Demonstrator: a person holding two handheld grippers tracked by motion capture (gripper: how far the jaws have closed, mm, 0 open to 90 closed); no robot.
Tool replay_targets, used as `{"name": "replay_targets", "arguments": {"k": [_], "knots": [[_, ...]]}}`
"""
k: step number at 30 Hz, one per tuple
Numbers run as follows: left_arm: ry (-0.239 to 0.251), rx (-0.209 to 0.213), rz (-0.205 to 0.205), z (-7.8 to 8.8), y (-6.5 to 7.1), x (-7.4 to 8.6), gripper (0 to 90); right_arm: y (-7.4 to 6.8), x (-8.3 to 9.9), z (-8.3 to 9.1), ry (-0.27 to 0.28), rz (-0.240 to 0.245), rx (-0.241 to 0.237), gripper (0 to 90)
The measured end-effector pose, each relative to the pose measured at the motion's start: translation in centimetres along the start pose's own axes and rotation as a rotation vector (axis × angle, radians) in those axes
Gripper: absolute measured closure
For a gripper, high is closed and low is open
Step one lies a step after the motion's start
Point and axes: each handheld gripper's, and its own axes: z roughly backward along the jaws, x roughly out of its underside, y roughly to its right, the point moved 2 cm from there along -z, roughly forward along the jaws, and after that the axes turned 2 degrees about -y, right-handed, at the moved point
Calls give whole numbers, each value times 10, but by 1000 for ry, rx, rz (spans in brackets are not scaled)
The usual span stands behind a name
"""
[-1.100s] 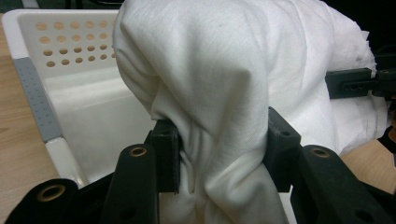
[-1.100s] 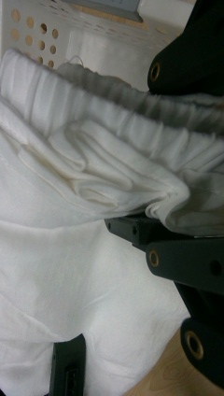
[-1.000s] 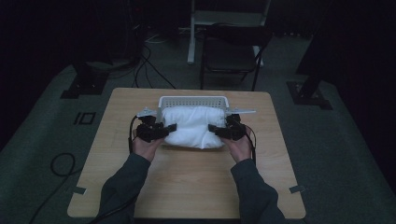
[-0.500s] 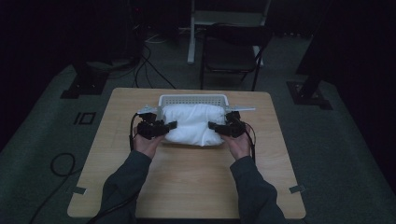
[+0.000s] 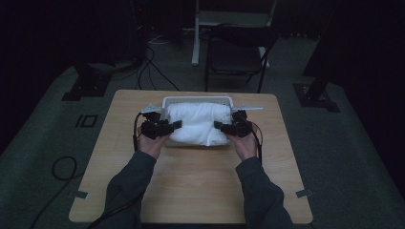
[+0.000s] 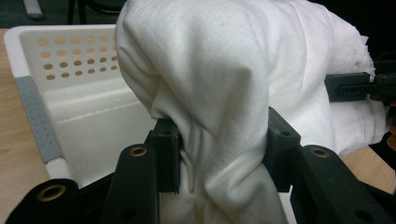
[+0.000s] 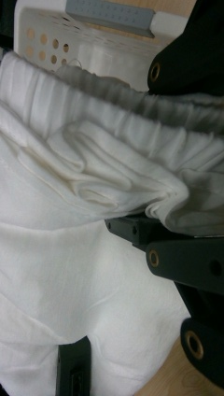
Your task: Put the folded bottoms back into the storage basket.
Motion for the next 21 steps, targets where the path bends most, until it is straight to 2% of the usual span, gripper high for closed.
{"name": "replay_targets", "arguments": {"k": [21], "knots": [[4,-20,7,-11,-9,-23,575,9,-22,-9,2,-22,17,561]]}}
